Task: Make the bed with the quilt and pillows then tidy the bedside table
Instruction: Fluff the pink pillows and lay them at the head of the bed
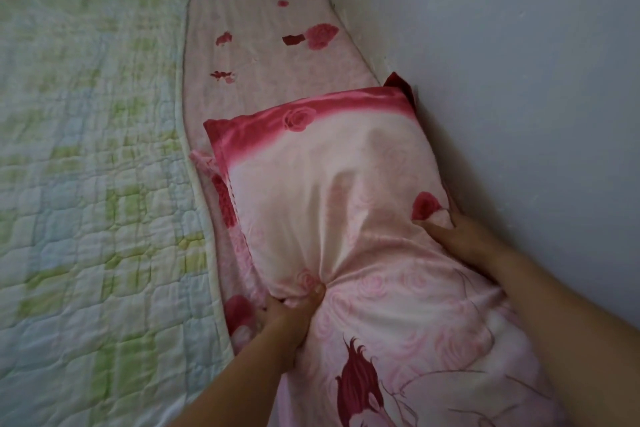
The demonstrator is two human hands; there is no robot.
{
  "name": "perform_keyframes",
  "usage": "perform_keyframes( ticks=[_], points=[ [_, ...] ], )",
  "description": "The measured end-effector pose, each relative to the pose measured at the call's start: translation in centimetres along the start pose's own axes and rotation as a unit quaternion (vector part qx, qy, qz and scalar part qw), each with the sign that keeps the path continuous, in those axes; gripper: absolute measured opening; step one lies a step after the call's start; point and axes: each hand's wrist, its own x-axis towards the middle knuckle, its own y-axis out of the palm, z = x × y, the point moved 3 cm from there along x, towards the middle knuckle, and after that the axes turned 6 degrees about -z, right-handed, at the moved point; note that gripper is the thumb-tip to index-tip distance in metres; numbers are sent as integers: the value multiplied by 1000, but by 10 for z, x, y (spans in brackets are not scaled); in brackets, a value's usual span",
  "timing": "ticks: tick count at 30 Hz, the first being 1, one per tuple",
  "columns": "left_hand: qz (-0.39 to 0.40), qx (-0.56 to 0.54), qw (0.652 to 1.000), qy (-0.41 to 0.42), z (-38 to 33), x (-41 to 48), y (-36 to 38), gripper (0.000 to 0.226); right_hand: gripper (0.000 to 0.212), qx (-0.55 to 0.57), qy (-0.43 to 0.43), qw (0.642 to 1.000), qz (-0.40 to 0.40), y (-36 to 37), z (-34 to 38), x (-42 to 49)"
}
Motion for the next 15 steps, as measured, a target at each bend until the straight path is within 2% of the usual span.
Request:
perform_keyframes(
  ticks=[4, 6, 8, 10, 11, 13, 15],
  points=[
    [-20, 30, 999, 10, 0, 0, 0, 135, 55, -9, 30, 999, 20, 4, 2, 9],
    [-27, 50, 998, 17, -8, -12, -3, 138, 67, -38, 39, 998, 18, 10, 4, 8],
    [-40, 70, 996, 30, -14, -22, -6, 143, 84, -116, 16, 993, -27, 13, 13, 2],
    [-51, 86, 994, 40, -19, -33, -10, 142, 90, -199, -24, 975, -99, 14, 20, -6],
    [-55, 92, 993, 40, -20, -37, -11, 137, 85, -199, -37, 972, -119, 14, 22, -7],
    [-51, 93, 993, 41, -25, -43, -13, 125, 78, -146, -29, 983, -107, 14, 22, -8],
    [-36, 96, 994, 39, -29, -44, -13, 118, 89, -47, 19, 994, -95, 14, 15, -1]
  ],
)
